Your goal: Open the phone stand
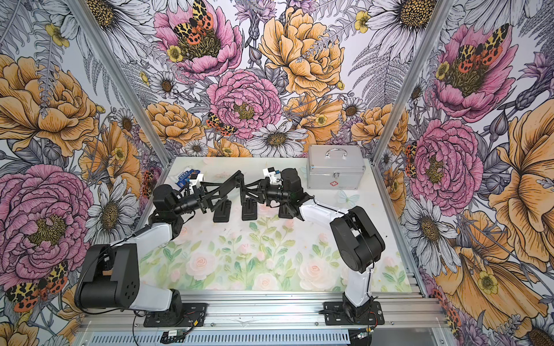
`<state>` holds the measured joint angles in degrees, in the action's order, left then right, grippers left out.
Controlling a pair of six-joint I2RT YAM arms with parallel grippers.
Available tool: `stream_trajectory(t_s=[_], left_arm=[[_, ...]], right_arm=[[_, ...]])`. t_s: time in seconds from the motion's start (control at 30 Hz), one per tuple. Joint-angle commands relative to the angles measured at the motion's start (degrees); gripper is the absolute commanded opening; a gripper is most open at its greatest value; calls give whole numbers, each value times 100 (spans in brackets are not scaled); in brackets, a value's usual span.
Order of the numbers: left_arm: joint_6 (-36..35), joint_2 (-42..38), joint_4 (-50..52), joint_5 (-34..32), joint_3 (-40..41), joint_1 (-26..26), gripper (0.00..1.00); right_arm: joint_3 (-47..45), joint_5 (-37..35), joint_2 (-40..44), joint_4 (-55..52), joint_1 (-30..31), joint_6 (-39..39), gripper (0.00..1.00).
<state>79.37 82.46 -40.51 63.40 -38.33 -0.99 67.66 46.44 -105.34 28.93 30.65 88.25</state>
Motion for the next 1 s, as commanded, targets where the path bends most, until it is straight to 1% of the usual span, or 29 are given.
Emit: stream_trajectory(t_s=[0.0,0.27,0.3,0.33,0.37,0.43,0.53,0.67,0.73,0.83,0.97], left_arm=[[-179,-187,-282,-187,36,-239,46],[-177,-274,-280,-294,97,-114,45],[-177,-290,-277,-294,97,-113,46],[-180,-296,-280,-284,94,-121,45],[-177,-300,-280,-286,93,-122,45],[-177,-309,-283,-299,81,-129,45],[-177,-318,-288,-297,78,-129,45],[-212,-300,-277,-293,97,-138,45],[-237,-300,-279,-286,106,-138,45],[-247,-292,-261,-298,123,-130,45],[-272,-283,-256,-305,125,-119,45]], right_arm=[[289,-374,139,-277,-303,58,0],[941,-352,-56,-856,-96,-263,0],[1004,-356,-48,-1024,-95,-381,4],[1096,-365,-35,-1241,-90,-529,12],[1171,-374,-16,-1473,-94,-709,17],[1525,-499,63,-2452,-86,-1379,25],[2135,-904,160,-3935,-54,-2458,35],[2795,-1588,233,-5338,40,-3538,36],[3233,-2058,184,-6163,168,-4137,36],[3845,-2768,61,-7033,451,-4832,36],[4454,-3655,-79,-7639,890,-5400,38]])
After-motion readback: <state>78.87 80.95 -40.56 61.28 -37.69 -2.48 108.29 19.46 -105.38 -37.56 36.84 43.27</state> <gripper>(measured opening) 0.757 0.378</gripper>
